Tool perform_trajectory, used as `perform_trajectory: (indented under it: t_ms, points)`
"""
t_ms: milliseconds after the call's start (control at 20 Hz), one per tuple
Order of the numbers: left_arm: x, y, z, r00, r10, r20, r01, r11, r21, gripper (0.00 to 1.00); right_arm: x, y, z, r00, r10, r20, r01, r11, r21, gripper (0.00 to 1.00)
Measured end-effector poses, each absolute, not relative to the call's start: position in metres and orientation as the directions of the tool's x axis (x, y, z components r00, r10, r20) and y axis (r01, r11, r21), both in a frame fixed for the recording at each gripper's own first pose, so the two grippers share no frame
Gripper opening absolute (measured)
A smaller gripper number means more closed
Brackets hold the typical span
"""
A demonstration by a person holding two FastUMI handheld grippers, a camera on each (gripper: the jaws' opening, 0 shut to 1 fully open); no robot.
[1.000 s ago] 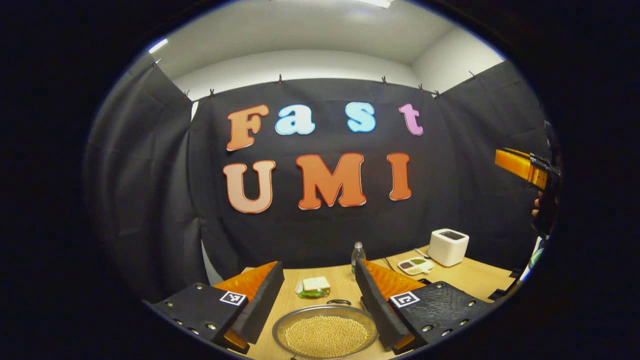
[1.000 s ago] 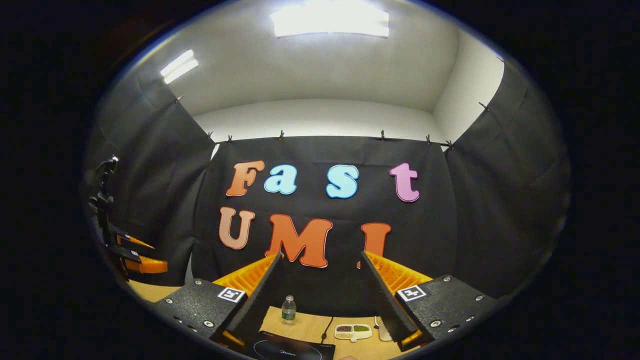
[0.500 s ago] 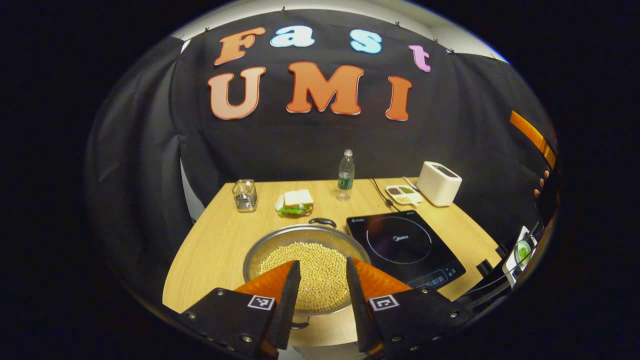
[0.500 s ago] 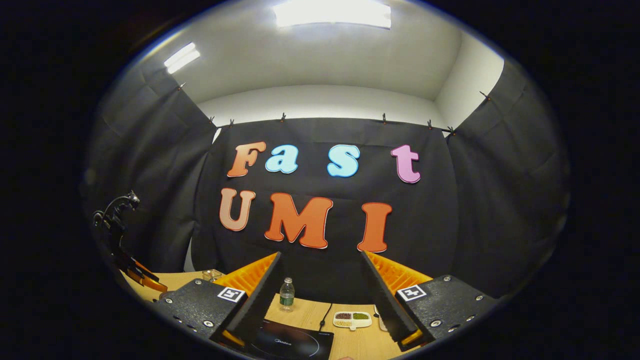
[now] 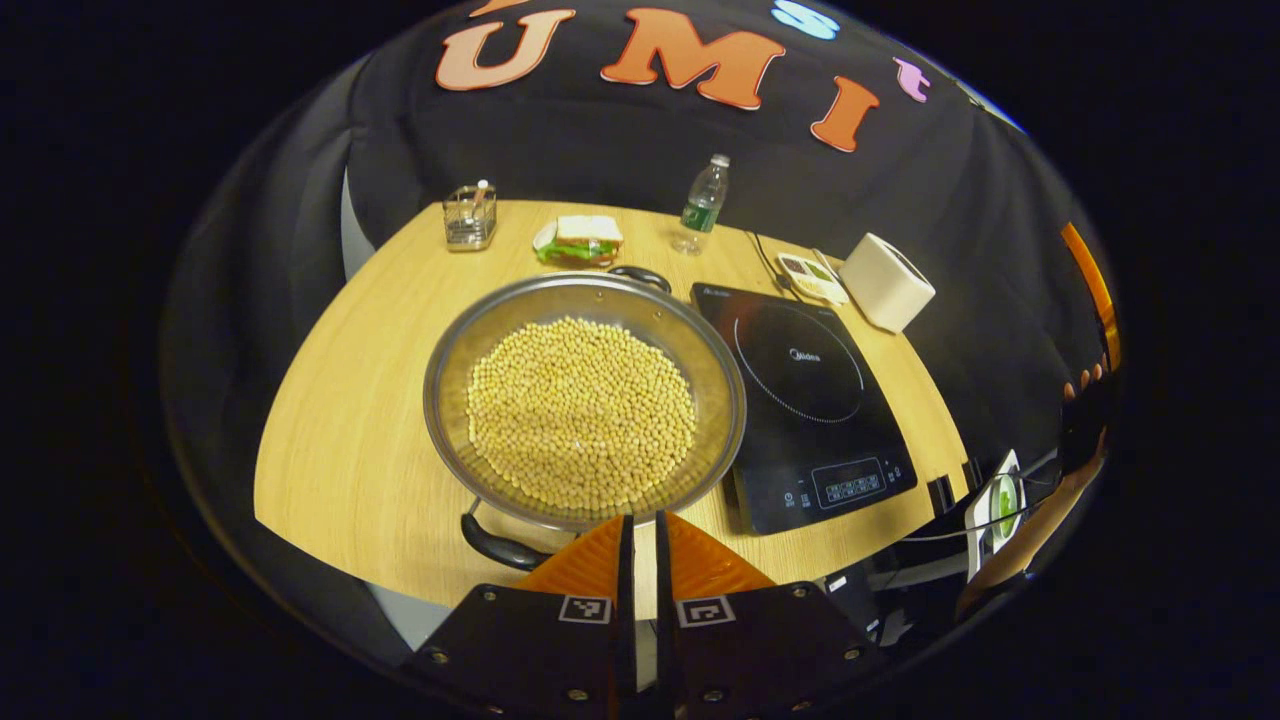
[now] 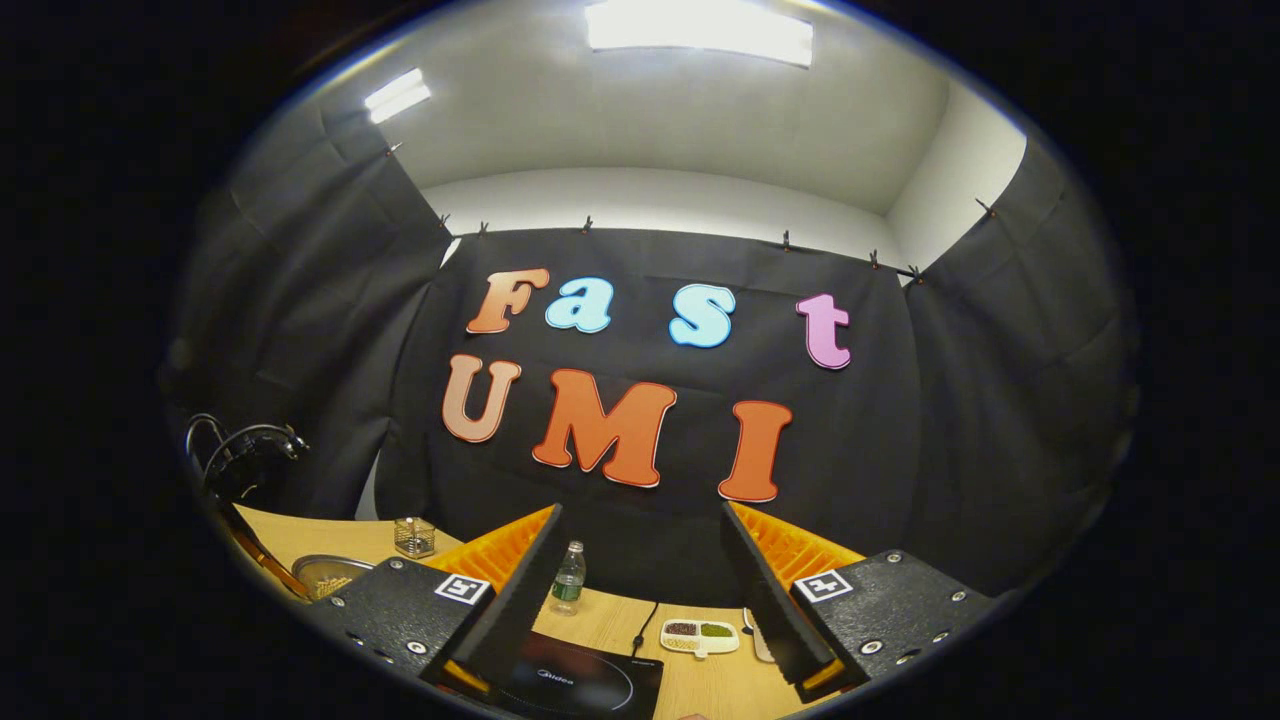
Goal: First push the handle of the pot to place it horizontally, then grasp the pot with both hands and set it on the induction cooktop.
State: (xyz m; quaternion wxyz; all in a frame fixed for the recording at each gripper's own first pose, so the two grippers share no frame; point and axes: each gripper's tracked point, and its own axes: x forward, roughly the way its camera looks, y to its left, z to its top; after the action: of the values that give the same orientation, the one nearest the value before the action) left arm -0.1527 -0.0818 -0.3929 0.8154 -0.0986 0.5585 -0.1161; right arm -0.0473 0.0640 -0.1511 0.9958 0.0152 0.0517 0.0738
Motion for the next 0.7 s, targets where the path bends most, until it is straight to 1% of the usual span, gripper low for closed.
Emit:
perform_trajectory:
  t_ms: [100, 150, 450, 550, 600, 650, 700]
  points:
    - [-0.160, -0.080, -0.403, 0.317, -0.295, -0.901, 0.071, 0.955, -0.288, 0.07, -0.048, 0.067, -0.159, 0.983, 0.147, -0.112, -0.144, 0.989, 0.036, 0.95]
    - [-0.162, -0.079, -0.408, 0.306, -0.289, -0.907, 0.063, 0.957, -0.284, 0.04, -0.048, 0.068, -0.163, 0.982, 0.146, -0.120, -0.143, 0.989, 0.036, 0.95]
    - [-0.174, -0.063, -0.439, 0.238, -0.250, -0.938, 0.027, 0.968, -0.251, 0.04, -0.048, 0.074, -0.180, 0.980, 0.145, -0.134, -0.143, 0.989, 0.026, 0.95]
    - [-0.175, -0.065, -0.442, 0.221, -0.266, -0.938, 0.014, 0.963, -0.270, 0.02, -0.049, 0.076, -0.189, 0.979, 0.143, -0.148, -0.141, 0.990, 0.026, 0.95]
    - [-0.174, -0.064, -0.442, 0.221, -0.271, -0.937, 0.014, 0.961, -0.275, 0.07, -0.049, 0.077, -0.193, 0.977, 0.143, -0.157, -0.140, 0.990, 0.027, 0.95]
    - [-0.173, -0.063, -0.444, 0.221, -0.273, -0.936, 0.014, 0.961, -0.277, 0.01, -0.048, 0.078, -0.196, 0.976, 0.143, -0.166, -0.140, 0.990, 0.026, 0.95]
    - [-0.172, -0.061, -0.444, 0.217, -0.272, -0.937, 0.013, 0.961, -0.276, 0.01, -0.047, 0.078, -0.200, 0.975, 0.140, -0.175, -0.138, 0.990, 0.026, 0.95]
